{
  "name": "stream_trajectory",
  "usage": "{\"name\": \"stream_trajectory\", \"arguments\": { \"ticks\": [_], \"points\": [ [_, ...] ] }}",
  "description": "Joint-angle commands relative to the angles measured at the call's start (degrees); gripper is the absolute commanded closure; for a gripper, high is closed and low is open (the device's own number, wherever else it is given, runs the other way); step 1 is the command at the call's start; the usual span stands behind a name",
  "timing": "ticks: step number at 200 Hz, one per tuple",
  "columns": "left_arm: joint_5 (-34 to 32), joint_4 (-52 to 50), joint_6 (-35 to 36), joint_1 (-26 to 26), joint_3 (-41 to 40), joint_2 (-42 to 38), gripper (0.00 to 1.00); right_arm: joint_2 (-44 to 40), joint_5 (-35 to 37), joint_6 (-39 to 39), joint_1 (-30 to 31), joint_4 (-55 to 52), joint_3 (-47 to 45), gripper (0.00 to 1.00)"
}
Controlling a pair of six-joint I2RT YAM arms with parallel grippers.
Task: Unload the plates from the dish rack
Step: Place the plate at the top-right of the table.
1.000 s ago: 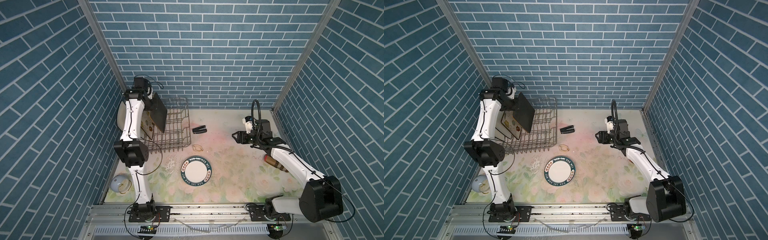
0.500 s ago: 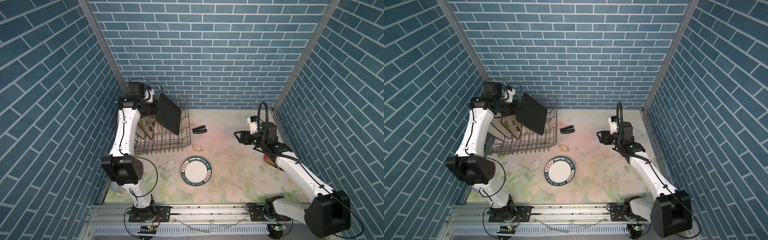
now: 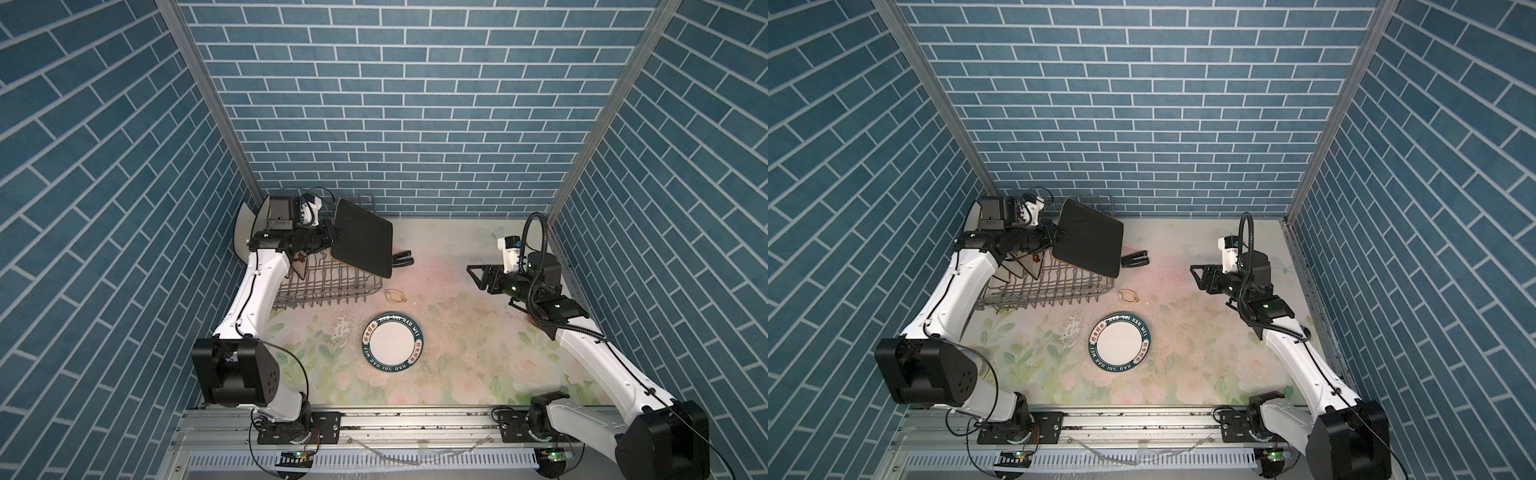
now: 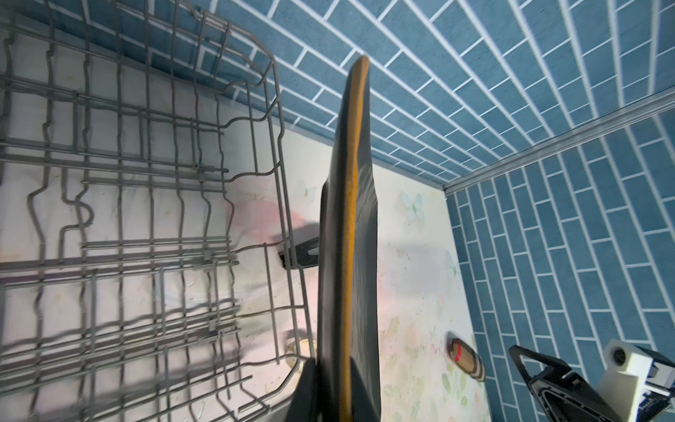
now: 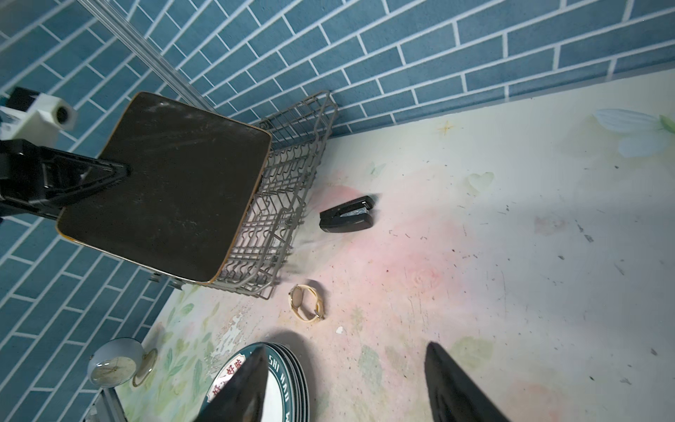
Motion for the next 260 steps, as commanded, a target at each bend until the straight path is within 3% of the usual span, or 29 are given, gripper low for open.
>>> {"name": "stream_trajectory", "arguments": {
  "ticks": [1,92,211,240,260],
  "points": [
    [7.47,17.09,-6.11,-1.27,-2.56,-4.87,1.0,-0.01,-4.07,4.52,-0.12,5.96,-1.88,0.33],
    [9.84,36.48,-16.38,-8.77,-17.5,-9.41,1.0,5.49,-10.81,13.88,-0.17,19.29,-3.05,0.36],
    [9.49,47.79,-22.16,-16.65,-21.52,-9.27,1.0,11.74,-16.43,24.1,-0.16,32.62,-4.54,0.37],
    [10.9,55.58,-28.91,-17.46,-22.77,-7.71,1.0,13.41,-17.7,26.13,-0.11,36.28,-4.44,0.37],
    [11.04,55.76,-29.26,-18.33,-22.6,-7.26,1.0,14.46,-18.25,27.08,-0.15,38.08,-4.21,0.37]
  ]
}}
